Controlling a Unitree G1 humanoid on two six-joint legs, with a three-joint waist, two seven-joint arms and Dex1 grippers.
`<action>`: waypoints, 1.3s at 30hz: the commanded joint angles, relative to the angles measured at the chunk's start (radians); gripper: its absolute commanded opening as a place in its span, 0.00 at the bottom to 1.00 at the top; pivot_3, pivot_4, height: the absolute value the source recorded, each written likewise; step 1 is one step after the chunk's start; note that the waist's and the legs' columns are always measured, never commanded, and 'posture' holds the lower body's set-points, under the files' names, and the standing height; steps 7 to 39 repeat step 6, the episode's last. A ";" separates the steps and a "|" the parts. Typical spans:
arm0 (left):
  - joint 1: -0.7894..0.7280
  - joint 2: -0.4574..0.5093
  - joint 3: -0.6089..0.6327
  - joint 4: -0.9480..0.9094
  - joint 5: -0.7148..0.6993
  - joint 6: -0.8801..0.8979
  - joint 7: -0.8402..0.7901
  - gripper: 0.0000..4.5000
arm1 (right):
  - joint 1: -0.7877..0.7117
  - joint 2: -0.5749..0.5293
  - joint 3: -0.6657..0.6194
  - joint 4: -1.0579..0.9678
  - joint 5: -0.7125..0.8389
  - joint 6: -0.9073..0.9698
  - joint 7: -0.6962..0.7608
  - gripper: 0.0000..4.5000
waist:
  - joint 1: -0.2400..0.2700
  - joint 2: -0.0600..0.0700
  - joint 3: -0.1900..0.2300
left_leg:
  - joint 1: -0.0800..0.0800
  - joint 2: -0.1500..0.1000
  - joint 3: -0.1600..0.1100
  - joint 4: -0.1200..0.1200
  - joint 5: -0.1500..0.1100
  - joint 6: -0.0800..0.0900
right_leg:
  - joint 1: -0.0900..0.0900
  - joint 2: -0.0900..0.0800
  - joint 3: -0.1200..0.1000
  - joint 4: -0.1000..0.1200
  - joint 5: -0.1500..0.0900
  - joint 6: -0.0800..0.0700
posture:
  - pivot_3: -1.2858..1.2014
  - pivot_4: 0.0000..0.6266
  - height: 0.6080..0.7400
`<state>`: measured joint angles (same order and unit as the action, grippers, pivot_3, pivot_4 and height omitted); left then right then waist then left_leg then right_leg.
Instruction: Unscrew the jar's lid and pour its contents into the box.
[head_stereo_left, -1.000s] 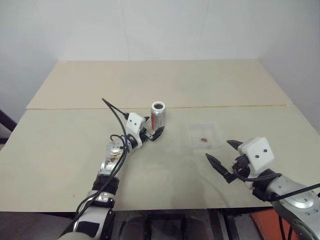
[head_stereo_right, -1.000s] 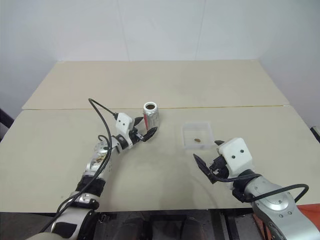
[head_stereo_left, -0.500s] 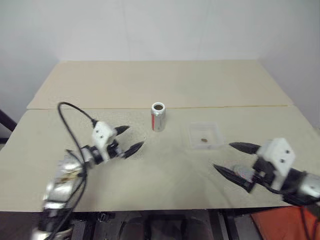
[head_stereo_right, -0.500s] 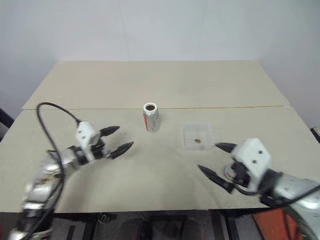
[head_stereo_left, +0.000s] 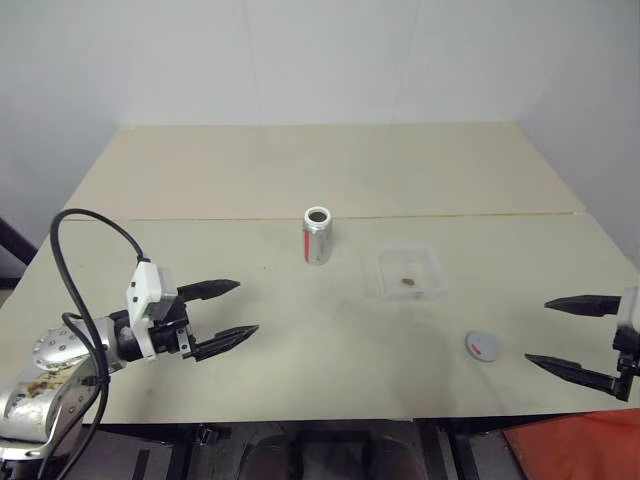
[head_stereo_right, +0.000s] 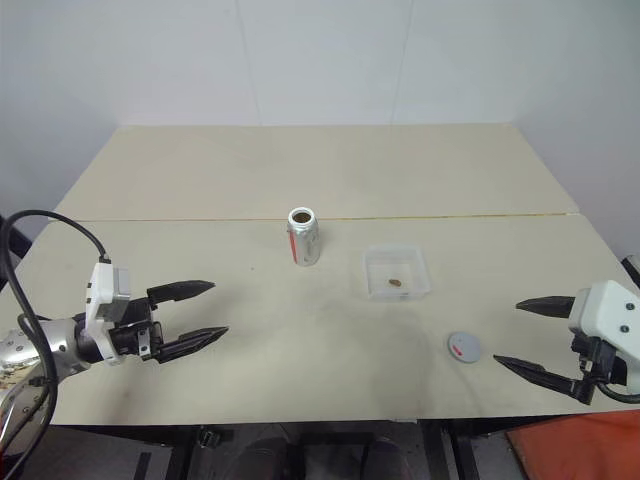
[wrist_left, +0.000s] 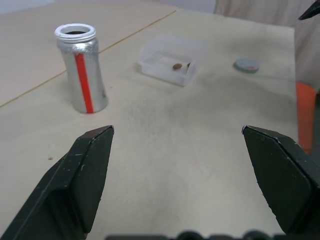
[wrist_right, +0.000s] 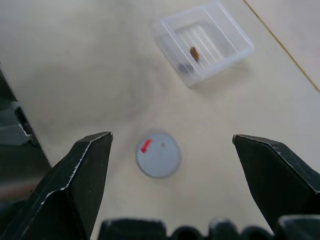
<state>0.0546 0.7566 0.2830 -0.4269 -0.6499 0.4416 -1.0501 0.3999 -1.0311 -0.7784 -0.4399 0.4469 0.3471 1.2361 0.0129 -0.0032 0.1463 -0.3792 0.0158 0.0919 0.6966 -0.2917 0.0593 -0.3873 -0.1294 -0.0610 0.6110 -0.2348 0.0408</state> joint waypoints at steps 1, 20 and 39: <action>0.019 -0.020 0.004 -0.068 -0.027 -0.011 0.024 0.99 | 0.000 -0.003 -0.043 0.002 0.009 -0.027 0.044 1.00 | -0.001 0.000 0.000 | 0.000 0.000 0.000 0.000 0.000 0.000 | 0.000 0.000 0.000 0.000 0.000 0.000 | 0.52 0.24 1.00; 0.027 -0.027 -0.008 -0.111 -0.056 0.014 0.052 0.99 | -0.071 -0.024 -0.034 0.044 0.023 -0.019 0.041 1.00 | -0.001 0.000 0.000 | 0.000 0.000 0.000 0.000 0.000 0.000 | 0.000 0.000 0.001 0.000 0.000 0.000 | 0.52 0.24 1.00; 0.027 -0.027 -0.008 -0.111 -0.056 0.014 0.052 0.99 | -0.071 -0.024 -0.034 0.044 0.023 -0.019 0.041 1.00 | -0.001 0.000 0.000 | 0.000 0.000 0.000 0.000 0.000 0.000 | 0.000 0.000 0.001 0.000 0.000 0.000 | 0.52 0.24 1.00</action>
